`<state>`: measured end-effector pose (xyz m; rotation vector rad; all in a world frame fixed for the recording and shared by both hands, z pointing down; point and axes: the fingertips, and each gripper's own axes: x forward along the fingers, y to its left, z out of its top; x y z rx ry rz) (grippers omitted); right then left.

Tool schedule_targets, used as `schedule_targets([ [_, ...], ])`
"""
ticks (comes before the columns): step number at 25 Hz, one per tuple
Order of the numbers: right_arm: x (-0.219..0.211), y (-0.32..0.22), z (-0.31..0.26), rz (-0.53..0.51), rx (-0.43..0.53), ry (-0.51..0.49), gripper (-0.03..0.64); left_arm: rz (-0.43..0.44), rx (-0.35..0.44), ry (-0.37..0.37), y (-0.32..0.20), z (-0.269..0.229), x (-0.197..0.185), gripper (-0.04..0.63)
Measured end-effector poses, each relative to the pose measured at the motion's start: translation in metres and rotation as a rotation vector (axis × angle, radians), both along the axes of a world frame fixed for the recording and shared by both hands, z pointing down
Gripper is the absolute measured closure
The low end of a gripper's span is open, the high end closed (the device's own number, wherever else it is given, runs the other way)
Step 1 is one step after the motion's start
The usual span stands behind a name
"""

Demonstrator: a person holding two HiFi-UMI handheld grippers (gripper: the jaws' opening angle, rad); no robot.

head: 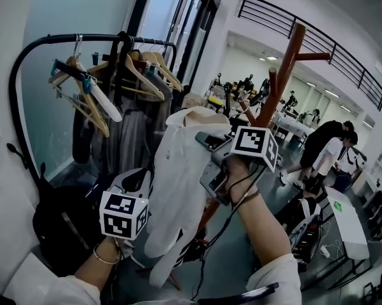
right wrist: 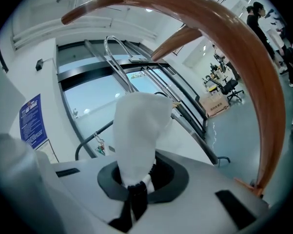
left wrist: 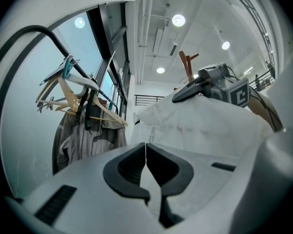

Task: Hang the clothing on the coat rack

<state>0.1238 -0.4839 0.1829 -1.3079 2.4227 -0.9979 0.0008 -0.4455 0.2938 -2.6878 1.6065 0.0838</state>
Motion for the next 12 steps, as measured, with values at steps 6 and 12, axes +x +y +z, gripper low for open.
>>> schedule_targets([
  [6, 0.005, -0.011, -0.004, 0.038, 0.009, 0.001, 0.586, 0.008, -0.012, 0.004, -0.006, 0.006, 0.002, 0.586],
  [12, 0.012, -0.017, -0.01, 0.077, 0.02, 0.023, 0.586, 0.02, 0.05, -0.023, -0.01, -0.019, 0.009, 0.586],
])
